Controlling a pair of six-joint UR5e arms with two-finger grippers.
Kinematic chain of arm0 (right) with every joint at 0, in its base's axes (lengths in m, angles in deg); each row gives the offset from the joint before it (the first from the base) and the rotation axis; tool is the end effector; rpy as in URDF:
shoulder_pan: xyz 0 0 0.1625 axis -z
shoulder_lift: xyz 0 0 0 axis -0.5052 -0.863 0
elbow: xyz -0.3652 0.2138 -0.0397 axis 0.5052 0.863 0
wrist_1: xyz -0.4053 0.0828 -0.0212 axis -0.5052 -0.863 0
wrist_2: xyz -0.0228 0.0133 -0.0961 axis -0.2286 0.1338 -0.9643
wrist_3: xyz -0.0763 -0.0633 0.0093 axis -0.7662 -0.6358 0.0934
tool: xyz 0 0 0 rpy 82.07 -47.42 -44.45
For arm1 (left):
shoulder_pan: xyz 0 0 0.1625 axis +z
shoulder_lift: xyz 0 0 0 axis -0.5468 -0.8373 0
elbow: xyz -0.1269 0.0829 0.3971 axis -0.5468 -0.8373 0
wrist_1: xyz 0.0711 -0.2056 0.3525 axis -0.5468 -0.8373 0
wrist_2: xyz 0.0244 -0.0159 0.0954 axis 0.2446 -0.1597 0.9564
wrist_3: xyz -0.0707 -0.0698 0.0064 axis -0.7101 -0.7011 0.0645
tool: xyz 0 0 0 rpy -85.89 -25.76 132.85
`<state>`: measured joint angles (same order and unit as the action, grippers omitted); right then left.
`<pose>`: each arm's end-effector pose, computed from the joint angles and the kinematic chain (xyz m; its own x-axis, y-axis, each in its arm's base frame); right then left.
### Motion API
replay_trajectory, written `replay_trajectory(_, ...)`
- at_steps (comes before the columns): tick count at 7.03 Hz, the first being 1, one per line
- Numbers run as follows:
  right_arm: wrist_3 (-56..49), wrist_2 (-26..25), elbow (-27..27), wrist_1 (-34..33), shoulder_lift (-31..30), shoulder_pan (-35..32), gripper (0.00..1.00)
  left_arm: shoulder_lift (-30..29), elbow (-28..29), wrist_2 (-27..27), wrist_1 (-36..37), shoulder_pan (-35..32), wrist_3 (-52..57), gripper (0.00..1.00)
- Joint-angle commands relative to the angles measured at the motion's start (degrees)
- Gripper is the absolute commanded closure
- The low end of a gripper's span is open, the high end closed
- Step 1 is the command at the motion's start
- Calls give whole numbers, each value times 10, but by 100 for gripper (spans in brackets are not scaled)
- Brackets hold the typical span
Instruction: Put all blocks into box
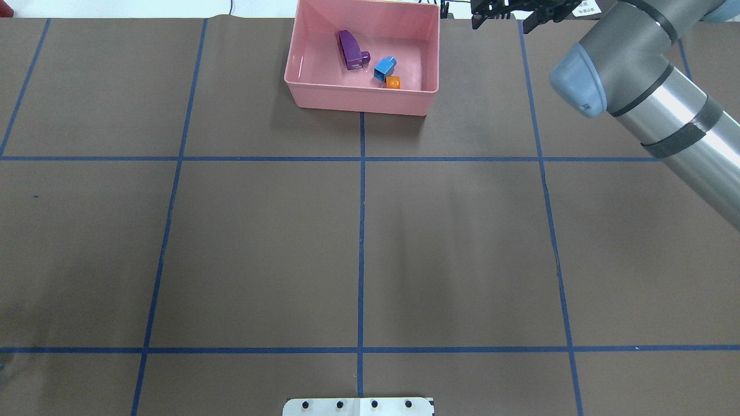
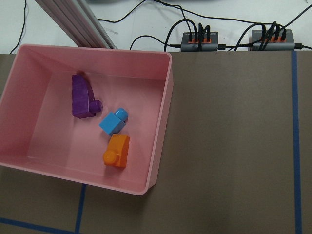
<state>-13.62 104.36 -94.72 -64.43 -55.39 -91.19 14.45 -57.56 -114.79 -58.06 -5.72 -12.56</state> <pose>-0.2692 -0.6390 0.2007 0.5699 -0.0927 0.8165 -0.1670 0.9598 0.2256 0.1458 -0.2107 0.6716 0.5089 0.5354 -0.6740 -0.5359 0.8099 0.2387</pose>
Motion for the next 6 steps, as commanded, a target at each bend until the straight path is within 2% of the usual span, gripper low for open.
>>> replay_trajectory(1, -21, 9, -56, -40, -32, -1, 0, -4, 2, 0, 1, 13, -4, 0)
replay_trajectory(4, -23, 9, -71, -40, -50, -1, 0, -33, 22, 1, 3, 43, -28, 0)
replay_trajectory(5, -24, 9, -97, -40, -79, -1, 0, -34, 22, 2, 3, 43, -33, 43)
replay_trajectory(6, -33, 9, -119, -40, -104, -1, 0, -34, 22, 5, 2, 48, -33, 72)
